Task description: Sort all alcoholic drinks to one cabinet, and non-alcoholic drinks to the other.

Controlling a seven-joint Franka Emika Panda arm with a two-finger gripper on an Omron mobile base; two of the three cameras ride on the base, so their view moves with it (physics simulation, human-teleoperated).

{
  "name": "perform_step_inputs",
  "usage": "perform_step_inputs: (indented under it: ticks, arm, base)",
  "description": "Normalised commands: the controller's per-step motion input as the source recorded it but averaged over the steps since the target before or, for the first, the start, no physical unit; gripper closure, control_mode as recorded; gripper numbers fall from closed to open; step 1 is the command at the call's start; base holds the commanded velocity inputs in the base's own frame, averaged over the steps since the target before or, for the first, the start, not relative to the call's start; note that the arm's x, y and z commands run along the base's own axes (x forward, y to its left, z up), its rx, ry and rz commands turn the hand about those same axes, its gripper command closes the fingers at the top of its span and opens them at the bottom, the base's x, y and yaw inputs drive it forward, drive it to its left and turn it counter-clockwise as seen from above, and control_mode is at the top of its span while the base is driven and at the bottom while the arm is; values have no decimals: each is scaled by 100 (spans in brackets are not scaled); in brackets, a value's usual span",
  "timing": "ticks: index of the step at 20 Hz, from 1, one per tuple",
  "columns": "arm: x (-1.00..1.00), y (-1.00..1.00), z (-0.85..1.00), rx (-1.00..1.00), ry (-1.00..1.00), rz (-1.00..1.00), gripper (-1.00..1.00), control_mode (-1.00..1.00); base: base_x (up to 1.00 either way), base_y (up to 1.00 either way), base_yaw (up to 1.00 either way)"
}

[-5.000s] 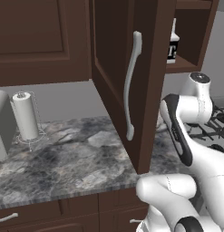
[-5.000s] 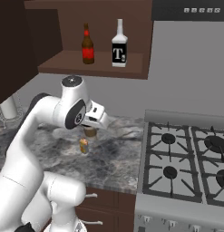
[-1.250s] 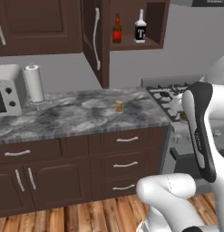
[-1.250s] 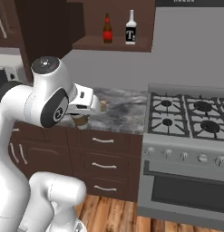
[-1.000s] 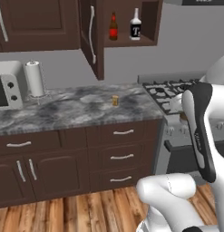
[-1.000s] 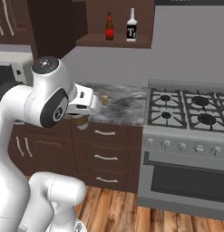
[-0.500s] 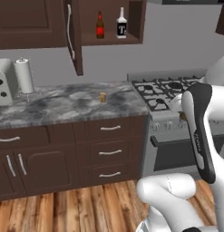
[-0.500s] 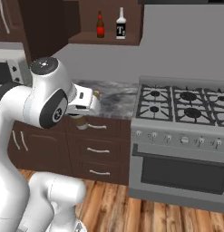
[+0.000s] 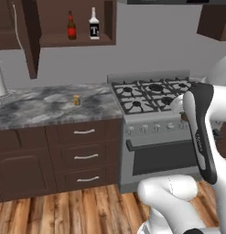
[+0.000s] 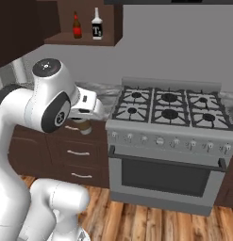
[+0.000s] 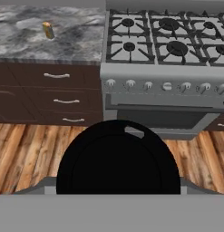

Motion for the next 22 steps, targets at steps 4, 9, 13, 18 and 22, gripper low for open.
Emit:
perform_step_inputs:
  ticks: [4, 9, 13, 18, 22]
  arm:
    - [0, 0, 0, 0, 0, 0, 100, 100]
    - [0, 0, 0, 0, 0, 0, 100, 100]
    - [0, 0, 0, 0, 0, 0, 100, 100]
    - [0, 0, 0, 0, 0, 0, 100, 100]
    - [0, 0, 0, 0, 0, 0, 100, 100]
  base:
    - [-34, -79, -2]
    - [-37, -77, -2]
    - [-37, -77, -3]
    - [-34, -81, -3]
    - [-27, -86, -2]
